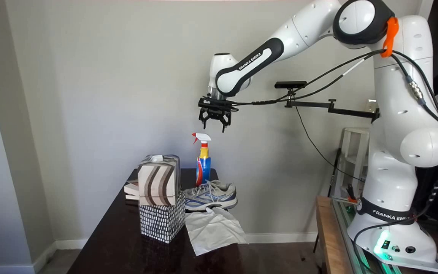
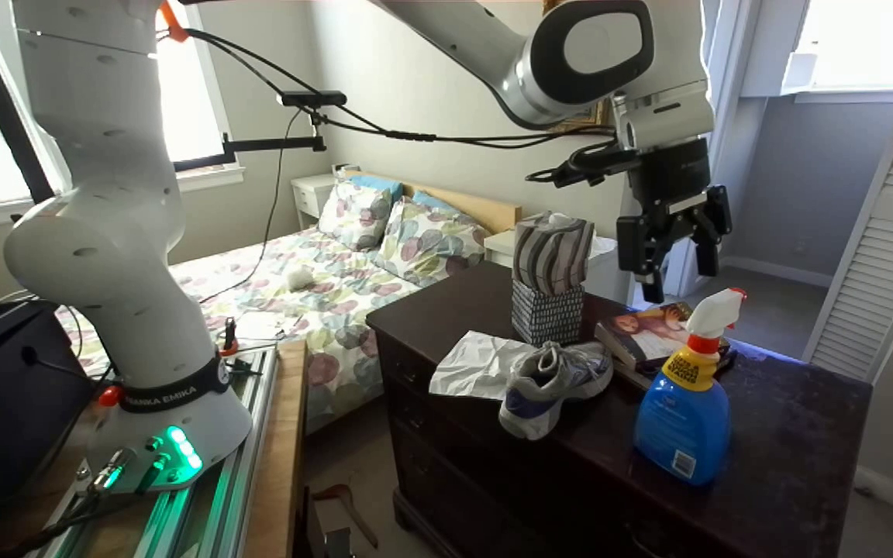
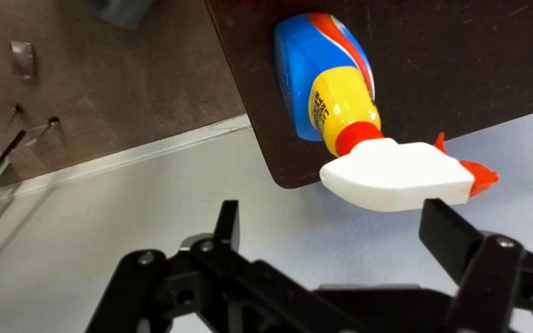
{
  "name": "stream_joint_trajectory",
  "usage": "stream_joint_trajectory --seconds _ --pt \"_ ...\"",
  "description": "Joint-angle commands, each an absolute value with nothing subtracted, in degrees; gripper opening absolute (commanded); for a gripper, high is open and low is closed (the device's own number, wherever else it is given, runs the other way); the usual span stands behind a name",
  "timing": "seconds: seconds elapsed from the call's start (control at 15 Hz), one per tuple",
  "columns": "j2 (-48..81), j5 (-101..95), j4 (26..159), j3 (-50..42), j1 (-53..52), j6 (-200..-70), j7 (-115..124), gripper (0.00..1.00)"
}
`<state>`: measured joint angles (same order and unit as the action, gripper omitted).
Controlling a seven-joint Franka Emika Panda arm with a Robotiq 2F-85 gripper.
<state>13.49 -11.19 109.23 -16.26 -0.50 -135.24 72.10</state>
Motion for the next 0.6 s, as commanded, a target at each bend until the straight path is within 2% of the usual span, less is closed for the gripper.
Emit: stream_joint_trajectory --seconds 0.0,0.53 --pt "15.25 -10.66 107.11 -14.82 0.83 -135.83 78.01 1.0" --pt "17.78 -6.36 105.45 -13.98 2.68 -139.49 84.79 1.0"
